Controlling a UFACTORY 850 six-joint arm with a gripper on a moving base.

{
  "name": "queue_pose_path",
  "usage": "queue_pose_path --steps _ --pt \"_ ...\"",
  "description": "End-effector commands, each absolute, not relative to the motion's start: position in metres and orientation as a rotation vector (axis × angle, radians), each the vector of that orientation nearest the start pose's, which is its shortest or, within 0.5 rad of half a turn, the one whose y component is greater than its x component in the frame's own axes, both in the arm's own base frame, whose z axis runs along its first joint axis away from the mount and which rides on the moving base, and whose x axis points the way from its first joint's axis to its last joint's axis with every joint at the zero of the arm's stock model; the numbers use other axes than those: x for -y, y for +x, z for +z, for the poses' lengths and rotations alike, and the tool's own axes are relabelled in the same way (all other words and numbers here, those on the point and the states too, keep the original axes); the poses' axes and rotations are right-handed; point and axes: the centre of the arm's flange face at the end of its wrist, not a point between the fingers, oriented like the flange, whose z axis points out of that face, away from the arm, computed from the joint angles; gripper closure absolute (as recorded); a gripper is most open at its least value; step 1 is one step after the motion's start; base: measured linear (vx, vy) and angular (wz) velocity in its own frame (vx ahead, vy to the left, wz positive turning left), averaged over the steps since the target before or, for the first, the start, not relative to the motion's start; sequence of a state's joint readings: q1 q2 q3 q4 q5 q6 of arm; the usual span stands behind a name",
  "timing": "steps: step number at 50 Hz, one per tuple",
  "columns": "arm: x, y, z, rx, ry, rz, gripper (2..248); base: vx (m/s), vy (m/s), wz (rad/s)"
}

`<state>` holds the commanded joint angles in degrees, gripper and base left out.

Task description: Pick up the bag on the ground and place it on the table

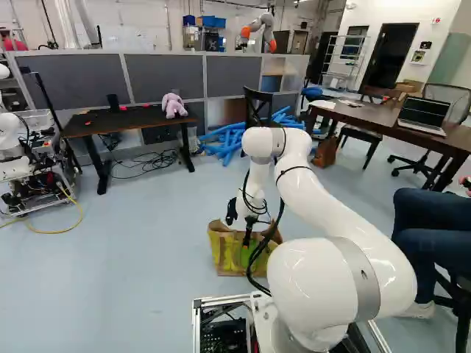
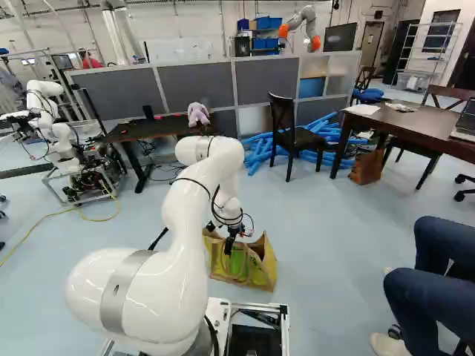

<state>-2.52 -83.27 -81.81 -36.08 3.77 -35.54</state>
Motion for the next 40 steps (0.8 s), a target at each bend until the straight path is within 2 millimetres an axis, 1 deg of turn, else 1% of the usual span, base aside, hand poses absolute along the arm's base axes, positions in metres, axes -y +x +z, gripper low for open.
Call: queue_pose_path --steps 24,36,37,40 --pt "0.02 0.531 -0.146 1.773 -2.575 -0.071 3 0.0 0.0 0.0" --pt "0.02 0.531 -0.151 1.773 -2.575 -0.07 7 0.0 0.0 0.0" --pt "0.02 0.531 -0.151 1.773 -2.575 -0.07 42 0.0 0.0 0.0" --pt "0.02 0.531 -0.151 1.773 -2.575 -0.07 42 0.0 0.0 0.0"
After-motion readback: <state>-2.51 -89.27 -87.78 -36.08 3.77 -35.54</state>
